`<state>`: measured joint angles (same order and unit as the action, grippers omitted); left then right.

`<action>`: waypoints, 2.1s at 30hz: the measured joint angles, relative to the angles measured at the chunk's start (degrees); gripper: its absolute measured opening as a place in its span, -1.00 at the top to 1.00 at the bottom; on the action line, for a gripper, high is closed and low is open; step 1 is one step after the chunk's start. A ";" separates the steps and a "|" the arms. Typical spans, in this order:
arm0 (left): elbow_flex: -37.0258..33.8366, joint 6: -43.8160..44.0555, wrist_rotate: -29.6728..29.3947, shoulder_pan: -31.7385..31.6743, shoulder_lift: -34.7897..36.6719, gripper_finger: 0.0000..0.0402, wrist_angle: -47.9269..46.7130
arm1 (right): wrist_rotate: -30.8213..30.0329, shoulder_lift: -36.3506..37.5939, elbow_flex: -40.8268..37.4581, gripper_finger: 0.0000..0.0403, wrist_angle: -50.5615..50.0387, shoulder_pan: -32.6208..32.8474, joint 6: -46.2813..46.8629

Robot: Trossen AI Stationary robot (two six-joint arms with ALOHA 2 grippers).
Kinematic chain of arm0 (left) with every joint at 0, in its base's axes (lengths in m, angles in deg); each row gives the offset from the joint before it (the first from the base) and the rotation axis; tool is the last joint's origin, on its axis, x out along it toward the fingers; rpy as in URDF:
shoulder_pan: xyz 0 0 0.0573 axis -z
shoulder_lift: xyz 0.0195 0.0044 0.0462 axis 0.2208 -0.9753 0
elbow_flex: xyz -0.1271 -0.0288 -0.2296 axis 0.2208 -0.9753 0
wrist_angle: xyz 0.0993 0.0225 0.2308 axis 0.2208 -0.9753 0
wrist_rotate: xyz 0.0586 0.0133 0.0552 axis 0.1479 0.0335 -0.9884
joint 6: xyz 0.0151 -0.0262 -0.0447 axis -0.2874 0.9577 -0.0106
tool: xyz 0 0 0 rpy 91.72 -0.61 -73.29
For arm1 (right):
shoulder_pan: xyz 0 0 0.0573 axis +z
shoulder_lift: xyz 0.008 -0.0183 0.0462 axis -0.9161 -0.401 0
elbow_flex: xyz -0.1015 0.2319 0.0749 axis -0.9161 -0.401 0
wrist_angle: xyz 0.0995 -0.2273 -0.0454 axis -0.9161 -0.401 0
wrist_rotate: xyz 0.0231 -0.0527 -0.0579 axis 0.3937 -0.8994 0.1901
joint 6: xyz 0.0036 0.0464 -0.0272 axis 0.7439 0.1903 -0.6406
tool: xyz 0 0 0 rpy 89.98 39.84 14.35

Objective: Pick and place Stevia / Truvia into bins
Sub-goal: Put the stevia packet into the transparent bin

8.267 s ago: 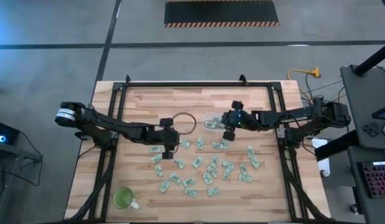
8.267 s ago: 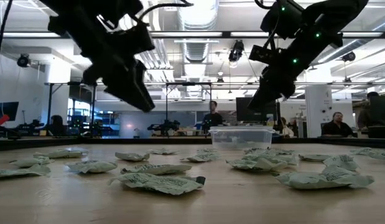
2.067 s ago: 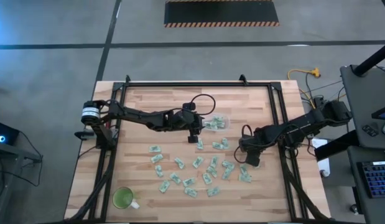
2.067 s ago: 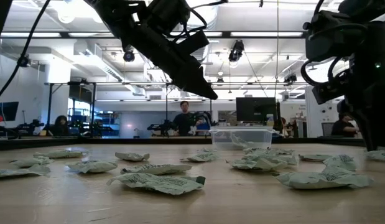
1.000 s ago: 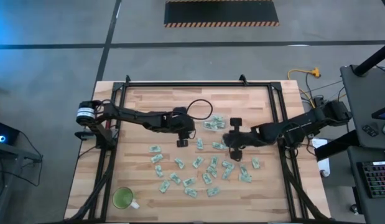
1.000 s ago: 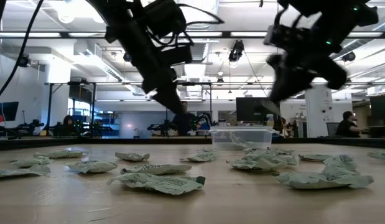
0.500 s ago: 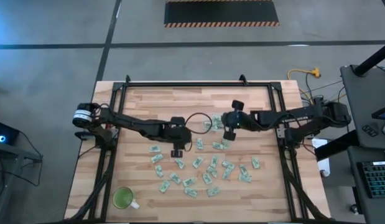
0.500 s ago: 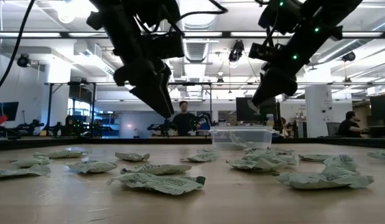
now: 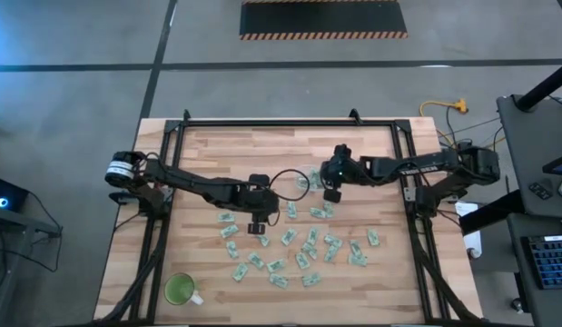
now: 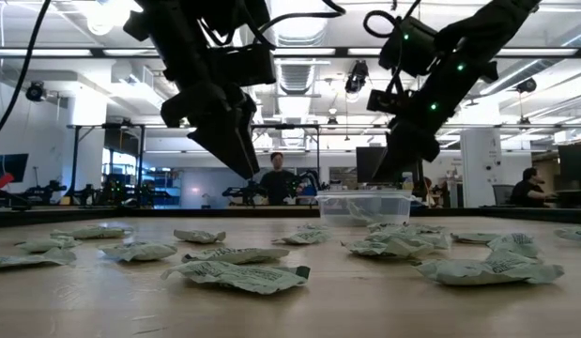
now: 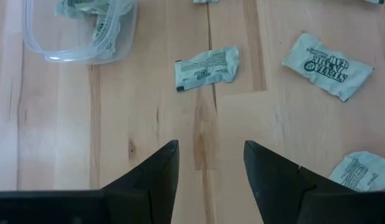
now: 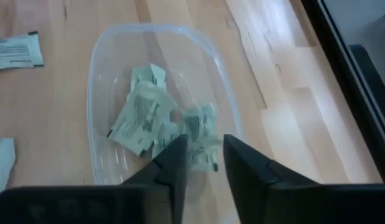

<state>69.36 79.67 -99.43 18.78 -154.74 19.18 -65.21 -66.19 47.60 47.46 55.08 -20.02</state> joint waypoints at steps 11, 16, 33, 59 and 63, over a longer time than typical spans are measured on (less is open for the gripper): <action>-1.69 -5.51 3.25 0.01 -2.90 0.18 14.44 | -0.37 5.39 0.02 0.29 -0.33 3.05 -0.90; -1.77 -8.01 4.55 -0.30 -5.22 0.18 18.43 | -0.25 9.28 0.02 0.34 -5.13 6.21 1.00; -1.62 -9.10 9.69 -5.24 -11.20 0.18 24.08 | -0.05 14.05 0.02 0.45 -8.25 19.15 4.77; -1.79 -9.12 11.85 -5.68 -15.23 0.50 27.01 | -0.14 14.05 0.02 0.57 -8.62 23.07 8.11; -1.81 -9.12 11.87 -5.68 -15.18 0.74 26.70 | -0.14 14.05 0.02 0.58 -8.62 23.04 8.35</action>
<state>67.54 70.54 -87.56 13.09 -169.92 45.88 -65.35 -52.14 47.61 38.84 78.13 -11.68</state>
